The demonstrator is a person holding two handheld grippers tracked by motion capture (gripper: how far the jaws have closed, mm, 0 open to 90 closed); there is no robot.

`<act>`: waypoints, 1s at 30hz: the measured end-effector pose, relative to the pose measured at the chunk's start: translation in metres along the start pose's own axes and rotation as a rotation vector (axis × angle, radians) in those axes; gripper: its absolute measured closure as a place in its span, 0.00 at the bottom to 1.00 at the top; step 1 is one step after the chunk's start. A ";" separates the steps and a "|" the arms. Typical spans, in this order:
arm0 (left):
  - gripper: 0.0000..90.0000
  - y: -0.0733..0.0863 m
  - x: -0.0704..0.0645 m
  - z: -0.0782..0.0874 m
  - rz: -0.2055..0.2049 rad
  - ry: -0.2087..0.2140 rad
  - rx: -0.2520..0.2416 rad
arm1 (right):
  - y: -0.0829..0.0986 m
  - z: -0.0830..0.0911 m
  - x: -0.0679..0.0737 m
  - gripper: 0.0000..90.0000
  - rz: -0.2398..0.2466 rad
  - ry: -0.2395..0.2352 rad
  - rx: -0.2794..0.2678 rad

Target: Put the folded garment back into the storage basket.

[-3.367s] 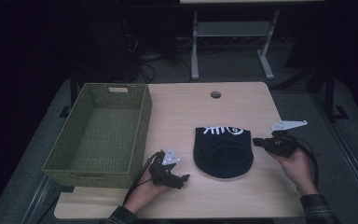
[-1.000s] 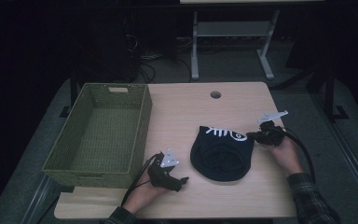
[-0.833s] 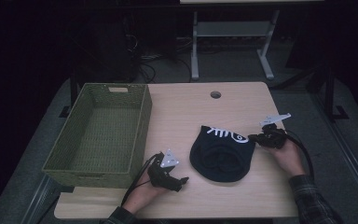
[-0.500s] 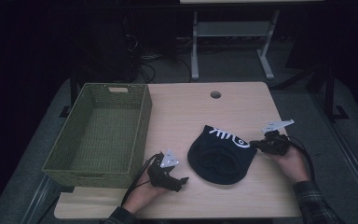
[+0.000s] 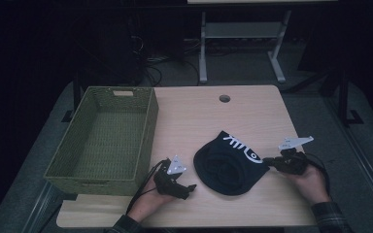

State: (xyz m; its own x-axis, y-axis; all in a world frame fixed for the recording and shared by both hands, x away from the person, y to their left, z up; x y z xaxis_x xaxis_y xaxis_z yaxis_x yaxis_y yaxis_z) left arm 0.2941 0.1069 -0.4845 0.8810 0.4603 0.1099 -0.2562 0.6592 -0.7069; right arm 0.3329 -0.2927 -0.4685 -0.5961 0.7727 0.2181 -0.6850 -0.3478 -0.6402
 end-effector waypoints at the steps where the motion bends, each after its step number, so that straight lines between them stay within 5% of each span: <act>1: 0.13 0.000 0.000 0.000 0.000 0.000 0.000 | 0.000 0.000 0.000 1.00 0.000 0.000 0.000; 14: 0.13 0.000 0.000 0.000 -0.002 0.001 0.000 | 0.023 0.012 0.022 1.00 0.005 0.004 -0.023; 22: 0.13 0.000 0.001 0.000 -0.008 0.011 -0.002 | 0.042 0.030 0.025 0.47 -0.040 0.106 -0.112; 30: 0.13 0.000 0.002 -0.001 -0.014 0.013 -0.001 | 0.058 0.026 0.028 0.20 -0.048 0.159 -0.096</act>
State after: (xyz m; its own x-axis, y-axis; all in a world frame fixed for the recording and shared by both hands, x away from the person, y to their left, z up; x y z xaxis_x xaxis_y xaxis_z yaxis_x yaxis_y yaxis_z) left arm 0.2960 0.1071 -0.4844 0.8898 0.4429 0.1104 -0.2434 0.6651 -0.7060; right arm 0.2661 -0.3050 -0.4805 -0.4846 0.8641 0.1361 -0.6636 -0.2617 -0.7008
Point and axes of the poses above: each handheld gripper's, and its own axes: z roughly backward along the jaws, y roughly out of its underside, x roughly to its left, the point moved 1 cm from there along -z, roughly forward along the jaws, and after that the axes turned 9 degrees about -z, right-handed, at the moved point
